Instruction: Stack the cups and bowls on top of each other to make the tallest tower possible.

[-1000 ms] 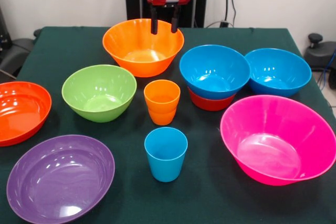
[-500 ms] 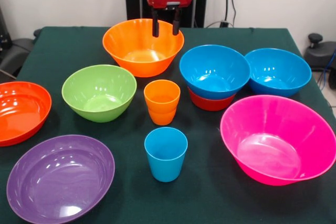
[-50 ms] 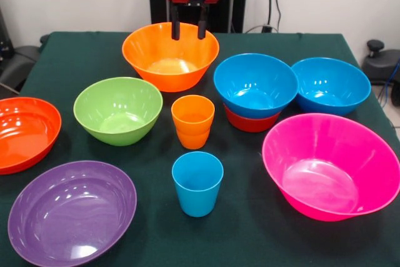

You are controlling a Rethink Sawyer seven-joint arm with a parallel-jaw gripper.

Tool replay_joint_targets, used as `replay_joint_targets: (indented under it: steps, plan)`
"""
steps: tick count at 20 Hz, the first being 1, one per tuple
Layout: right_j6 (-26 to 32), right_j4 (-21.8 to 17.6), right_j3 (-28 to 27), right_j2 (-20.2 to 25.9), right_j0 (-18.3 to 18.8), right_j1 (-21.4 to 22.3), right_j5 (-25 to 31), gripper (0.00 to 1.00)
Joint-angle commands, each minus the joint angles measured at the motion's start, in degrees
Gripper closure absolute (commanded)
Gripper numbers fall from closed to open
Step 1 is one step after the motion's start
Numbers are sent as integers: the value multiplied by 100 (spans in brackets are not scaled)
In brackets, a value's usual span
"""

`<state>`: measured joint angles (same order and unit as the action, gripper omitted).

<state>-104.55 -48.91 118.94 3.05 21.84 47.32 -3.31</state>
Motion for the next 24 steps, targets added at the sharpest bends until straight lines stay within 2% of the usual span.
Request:
replay_joint_targets:
  steps: [1, 17, 24]
  plan:
    - [-111, 103, 361, 892, 118, 259, 688, 0]
    - [-665, 60, 268, 11, -777, -278, 22, 0]
    - [-748, 97, 113, -352, -970, -473, -178, 0]
